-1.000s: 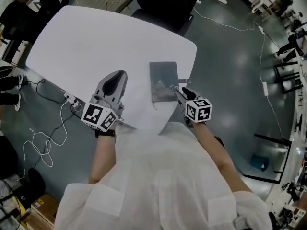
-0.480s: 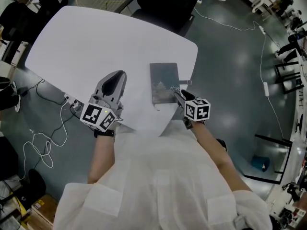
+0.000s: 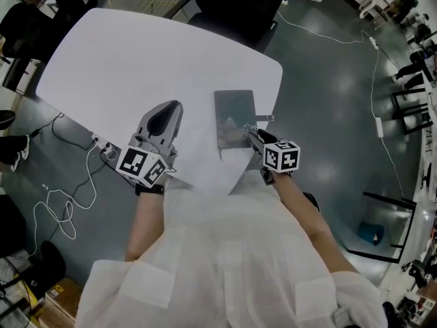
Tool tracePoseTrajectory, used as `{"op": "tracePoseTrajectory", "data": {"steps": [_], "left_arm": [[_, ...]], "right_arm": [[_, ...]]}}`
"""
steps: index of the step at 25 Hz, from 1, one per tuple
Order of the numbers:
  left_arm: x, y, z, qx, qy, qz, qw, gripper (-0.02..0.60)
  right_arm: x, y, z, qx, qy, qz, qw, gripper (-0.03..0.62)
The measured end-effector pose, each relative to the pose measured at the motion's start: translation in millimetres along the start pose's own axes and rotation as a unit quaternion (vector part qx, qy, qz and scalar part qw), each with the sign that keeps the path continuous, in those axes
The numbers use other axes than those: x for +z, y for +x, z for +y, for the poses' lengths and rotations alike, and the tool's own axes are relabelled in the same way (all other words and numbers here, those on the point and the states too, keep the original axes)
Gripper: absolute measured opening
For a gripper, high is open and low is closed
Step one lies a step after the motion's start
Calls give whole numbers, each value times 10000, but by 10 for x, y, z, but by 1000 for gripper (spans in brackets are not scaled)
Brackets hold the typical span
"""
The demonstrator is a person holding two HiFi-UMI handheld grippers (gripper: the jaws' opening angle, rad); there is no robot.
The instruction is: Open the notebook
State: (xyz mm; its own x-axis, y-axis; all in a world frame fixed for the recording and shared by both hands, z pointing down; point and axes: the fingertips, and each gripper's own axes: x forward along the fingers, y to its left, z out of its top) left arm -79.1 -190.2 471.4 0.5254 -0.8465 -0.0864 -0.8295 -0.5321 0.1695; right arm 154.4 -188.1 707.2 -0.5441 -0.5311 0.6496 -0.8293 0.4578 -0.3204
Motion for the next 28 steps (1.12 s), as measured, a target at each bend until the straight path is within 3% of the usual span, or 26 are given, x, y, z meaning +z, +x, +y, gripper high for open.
{"op": "tracePoseTrajectory", "data": {"steps": [17, 28], "left_arm": [[110, -72, -3, 43, -130, 36, 9999, 28], [402, -176, 104, 125, -226, 86, 9996, 28]], "right_arm": [[190, -153, 138, -145, -168, -53, 9997, 175], [468, -328, 404, -181, -283, -7, 9994, 175]]}}
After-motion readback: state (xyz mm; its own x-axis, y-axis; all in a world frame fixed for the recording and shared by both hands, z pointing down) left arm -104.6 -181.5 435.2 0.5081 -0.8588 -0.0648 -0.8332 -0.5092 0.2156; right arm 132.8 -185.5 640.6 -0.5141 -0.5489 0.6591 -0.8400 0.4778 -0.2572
